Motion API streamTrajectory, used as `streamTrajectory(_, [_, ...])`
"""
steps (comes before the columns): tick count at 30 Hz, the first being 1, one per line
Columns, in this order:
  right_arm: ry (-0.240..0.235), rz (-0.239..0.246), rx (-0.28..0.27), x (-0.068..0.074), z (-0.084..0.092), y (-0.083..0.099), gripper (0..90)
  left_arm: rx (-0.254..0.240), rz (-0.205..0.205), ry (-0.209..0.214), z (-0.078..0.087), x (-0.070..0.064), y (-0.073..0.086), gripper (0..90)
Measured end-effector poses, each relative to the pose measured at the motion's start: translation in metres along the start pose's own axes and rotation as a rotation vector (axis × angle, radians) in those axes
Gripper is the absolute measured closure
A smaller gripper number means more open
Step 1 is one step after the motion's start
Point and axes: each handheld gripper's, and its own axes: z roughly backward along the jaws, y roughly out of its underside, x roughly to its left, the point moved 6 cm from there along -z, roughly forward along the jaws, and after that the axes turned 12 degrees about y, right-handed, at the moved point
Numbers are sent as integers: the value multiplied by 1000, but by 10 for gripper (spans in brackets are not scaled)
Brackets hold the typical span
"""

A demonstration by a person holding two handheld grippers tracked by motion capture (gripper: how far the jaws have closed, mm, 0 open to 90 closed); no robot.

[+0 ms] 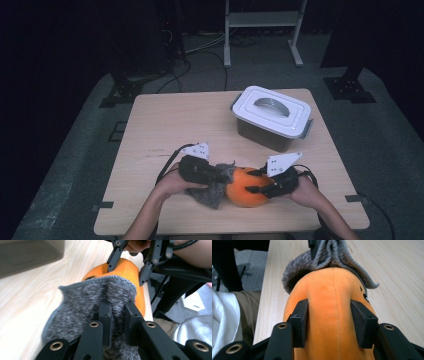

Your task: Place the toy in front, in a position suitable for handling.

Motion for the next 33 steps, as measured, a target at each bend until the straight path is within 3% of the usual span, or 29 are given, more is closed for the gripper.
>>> streamTrajectory(3, [0, -9, -17, 1, -1, -1, 570, -21, 9, 15, -5, 1, 2, 792])
streamTrajectory(7, [-6, -25, -55, 0, -3, -7, 600, -50, 26, 25, 1, 3, 2, 798])
streamTrajectory(9, [-13, -31, -58, -2, -6, -10, 593, -37, 28, 14, 2, 3, 2, 798])
streamTrajectory(13, [7, -19, -4, -2, -9, -20, 371, 2, 22, -24, -1, 3, 1, 798])
streamTrajectory(18, [23, 7, 59, 3, -10, -28, 298, 22, -13, -22, -8, -1, -6, 796])
streamTrajectory(19, [33, 21, 69, 4, -11, -26, 306, 34, -17, -29, -8, 0, -6, 796])
streamTrajectory(21, [36, 2, 71, 2, -12, -21, 328, 31, -14, -32, -6, 0, -5, 795])
streamTrajectory(24, [19, -29, 38, -1, -12, -11, 394, 17, 7, -35, -3, 3, 1, 790])
streamTrajectory(27, [8, -28, 11, 1, -14, -3, 514, -12, 39, -4, -9, 6, 10, 789])
streamTrajectory(31, [7, -5, -11, 4, -15, -9, 607, -85, 63, 26, -5, 7, 14, 796])
streamTrajectory(33, [5, -7, -34, 3, -16, -15, 623, -89, 62, 18, 2, 6, 13, 796])
